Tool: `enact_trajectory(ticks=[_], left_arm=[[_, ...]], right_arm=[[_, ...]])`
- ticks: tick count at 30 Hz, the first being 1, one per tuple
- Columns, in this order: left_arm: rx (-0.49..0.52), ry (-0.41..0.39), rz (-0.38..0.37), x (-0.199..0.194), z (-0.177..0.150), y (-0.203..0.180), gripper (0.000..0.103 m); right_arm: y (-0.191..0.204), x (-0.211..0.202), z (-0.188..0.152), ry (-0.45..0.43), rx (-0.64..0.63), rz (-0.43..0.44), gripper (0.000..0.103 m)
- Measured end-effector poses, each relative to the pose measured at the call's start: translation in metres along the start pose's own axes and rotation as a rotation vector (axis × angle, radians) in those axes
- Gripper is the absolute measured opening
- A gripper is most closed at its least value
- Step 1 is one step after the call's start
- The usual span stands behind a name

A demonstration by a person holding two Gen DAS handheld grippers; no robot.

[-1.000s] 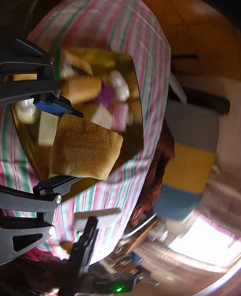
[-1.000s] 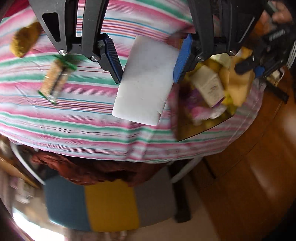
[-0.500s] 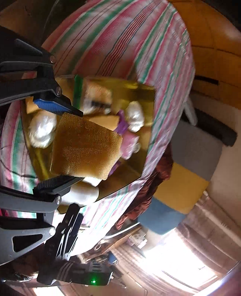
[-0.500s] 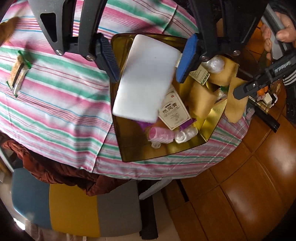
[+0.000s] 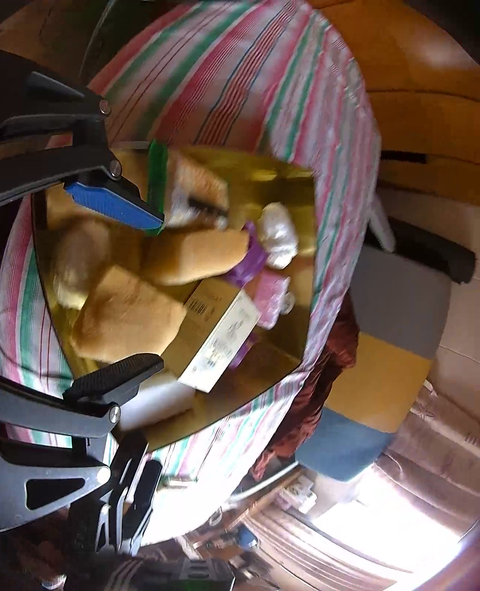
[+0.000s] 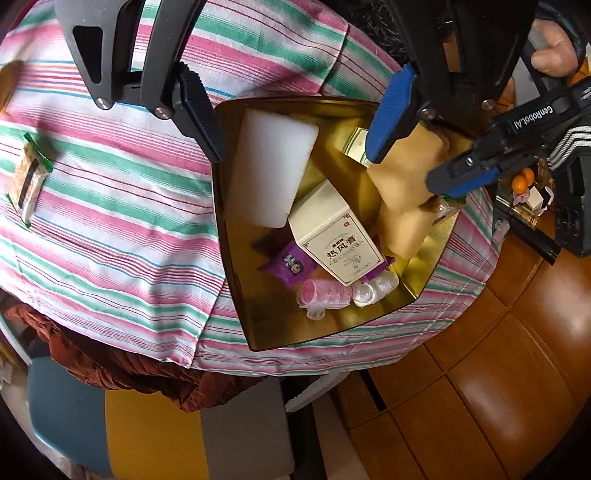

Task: Organize objects
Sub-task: 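Carry the sponge and eraser to the tray and release both inside, then withdraw both open tools from the tray toward the cracker packet and plush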

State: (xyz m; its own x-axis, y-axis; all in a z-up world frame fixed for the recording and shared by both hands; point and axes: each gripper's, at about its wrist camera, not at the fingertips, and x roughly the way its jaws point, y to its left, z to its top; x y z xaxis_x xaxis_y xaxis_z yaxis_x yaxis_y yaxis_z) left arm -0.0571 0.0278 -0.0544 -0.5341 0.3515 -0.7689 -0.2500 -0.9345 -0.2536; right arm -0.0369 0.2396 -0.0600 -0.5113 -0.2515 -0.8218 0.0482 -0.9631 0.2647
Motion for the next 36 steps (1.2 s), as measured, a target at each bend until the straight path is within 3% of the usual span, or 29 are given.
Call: enact_trajectory(ticks=[3,9,11,36], left_arm=[[0.032,-0.047,0.059,-0.009,0.003,-0.003,0.071],[0.112,-0.119,0.142,-0.025,0.003,-0.016,0.071],[0.13,-0.125,0.156,-0.027,0.003,-0.019,0.071],[0.223,-0.111,0.186,-0.024,-0.008,-0.043,0.072]], right_arm=[[0.004,-0.002,-0.002,-0.017,-0.015,-0.038,0.089],[0.009,-0.001,-0.005,-0.04,-0.036,-0.082,0.093],[0.01,-0.002,-0.006,-0.05,-0.04,-0.087,0.1],[0.003,-0.016,-0.012,-0.13,-0.03,-0.161,0.103]])
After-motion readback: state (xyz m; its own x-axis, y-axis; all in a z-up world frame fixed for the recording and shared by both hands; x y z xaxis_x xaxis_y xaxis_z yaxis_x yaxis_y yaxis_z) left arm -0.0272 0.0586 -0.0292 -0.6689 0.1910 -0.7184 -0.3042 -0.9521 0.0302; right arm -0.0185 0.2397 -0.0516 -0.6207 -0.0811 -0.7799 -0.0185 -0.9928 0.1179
